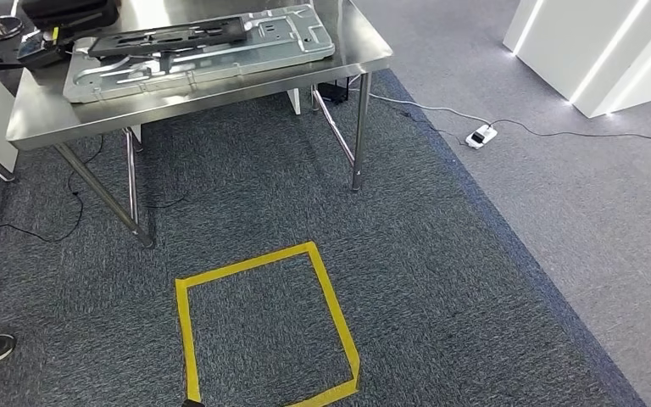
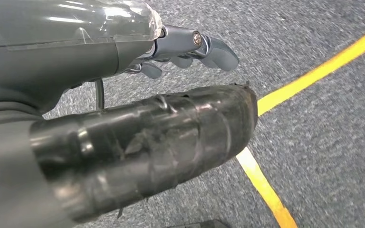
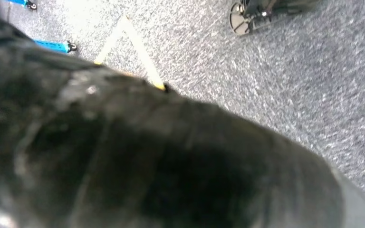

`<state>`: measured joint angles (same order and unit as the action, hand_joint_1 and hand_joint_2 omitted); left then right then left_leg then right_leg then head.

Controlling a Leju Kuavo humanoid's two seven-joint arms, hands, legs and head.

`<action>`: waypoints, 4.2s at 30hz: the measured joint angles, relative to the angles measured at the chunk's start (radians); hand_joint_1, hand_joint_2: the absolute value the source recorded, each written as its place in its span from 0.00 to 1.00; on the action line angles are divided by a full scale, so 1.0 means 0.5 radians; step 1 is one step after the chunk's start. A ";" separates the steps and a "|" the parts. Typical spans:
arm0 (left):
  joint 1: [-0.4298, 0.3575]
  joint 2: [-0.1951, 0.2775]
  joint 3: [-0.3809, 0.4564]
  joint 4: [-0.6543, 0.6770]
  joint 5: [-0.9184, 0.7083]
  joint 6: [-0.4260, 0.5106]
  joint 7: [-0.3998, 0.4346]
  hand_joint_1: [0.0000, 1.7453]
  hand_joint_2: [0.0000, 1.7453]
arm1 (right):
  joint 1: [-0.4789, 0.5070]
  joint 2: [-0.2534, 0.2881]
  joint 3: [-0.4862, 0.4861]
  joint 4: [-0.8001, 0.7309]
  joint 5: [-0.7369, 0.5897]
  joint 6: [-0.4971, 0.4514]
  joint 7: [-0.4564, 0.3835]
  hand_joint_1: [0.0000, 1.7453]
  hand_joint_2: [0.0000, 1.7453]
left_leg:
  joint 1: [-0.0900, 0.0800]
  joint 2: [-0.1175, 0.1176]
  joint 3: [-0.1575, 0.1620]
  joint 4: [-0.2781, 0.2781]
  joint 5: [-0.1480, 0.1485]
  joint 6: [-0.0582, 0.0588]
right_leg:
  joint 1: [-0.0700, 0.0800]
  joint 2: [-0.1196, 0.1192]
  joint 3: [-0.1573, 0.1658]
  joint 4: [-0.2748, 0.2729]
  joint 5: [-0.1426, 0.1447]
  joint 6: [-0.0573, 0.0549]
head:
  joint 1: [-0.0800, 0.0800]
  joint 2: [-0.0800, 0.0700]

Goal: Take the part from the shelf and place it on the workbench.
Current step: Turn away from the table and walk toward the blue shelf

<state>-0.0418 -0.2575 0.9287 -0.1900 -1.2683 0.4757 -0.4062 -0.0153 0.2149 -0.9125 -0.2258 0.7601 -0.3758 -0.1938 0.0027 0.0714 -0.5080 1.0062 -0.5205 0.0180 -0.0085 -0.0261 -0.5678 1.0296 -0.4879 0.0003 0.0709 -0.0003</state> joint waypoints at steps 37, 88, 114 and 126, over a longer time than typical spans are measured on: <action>-0.016 0.005 0.041 0.000 0.021 0.001 -0.030 0.00 0.00 | -0.020 0.012 0.002 0.000 0.073 0.035 -0.016 0.00 0.00 | 0.018 -0.120 -0.218 0.526 -0.278 -0.038 | -0.017 0.090 -0.001 -0.039 0.043 -0.034 | 0.000 0.000; 0.000 0.010 0.045 0.000 -0.007 -0.007 0.001 0.00 0.00 | -0.014 0.024 0.020 0.011 0.148 0.108 0.011 0.00 0.00 | -0.004 0.027 -0.015 -0.015 0.046 0.060 | -0.003 -0.041 -0.034 0.094 -0.007 0.045 | 0.008 0.000; 0.003 0.013 0.045 -0.001 -0.007 -0.024 -0.009 0.00 0.00 | -0.017 0.027 0.023 0.011 0.178 0.141 0.060 0.00 0.00 | 0.010 -0.077 -0.047 -0.013 0.078 0.072 | -0.005 0.078 -0.268 0.515 -0.215 0.060 | 0.010 0.000; -0.014 0.013 0.045 -0.001 -0.004 -0.035 -0.016 0.00 0.00 | -0.023 0.028 0.026 0.011 0.184 0.144 0.067 0.00 0.00 | 0.013 -0.047 -0.076 0.173 -0.089 -0.022 | -0.001 0.014 0.018 -0.046 0.048 -0.034 | 0.007 0.000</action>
<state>-0.0490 -0.2510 0.9514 -0.1904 -1.2705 0.4583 -0.4141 -0.0267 0.2287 -0.8994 -0.2201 0.8518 -0.3039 -0.1602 0.0091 0.0482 -0.5461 1.0929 -0.5648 0.0072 -0.0093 -0.0192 -0.5587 1.0064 -0.4638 -0.0165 0.0744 -0.0002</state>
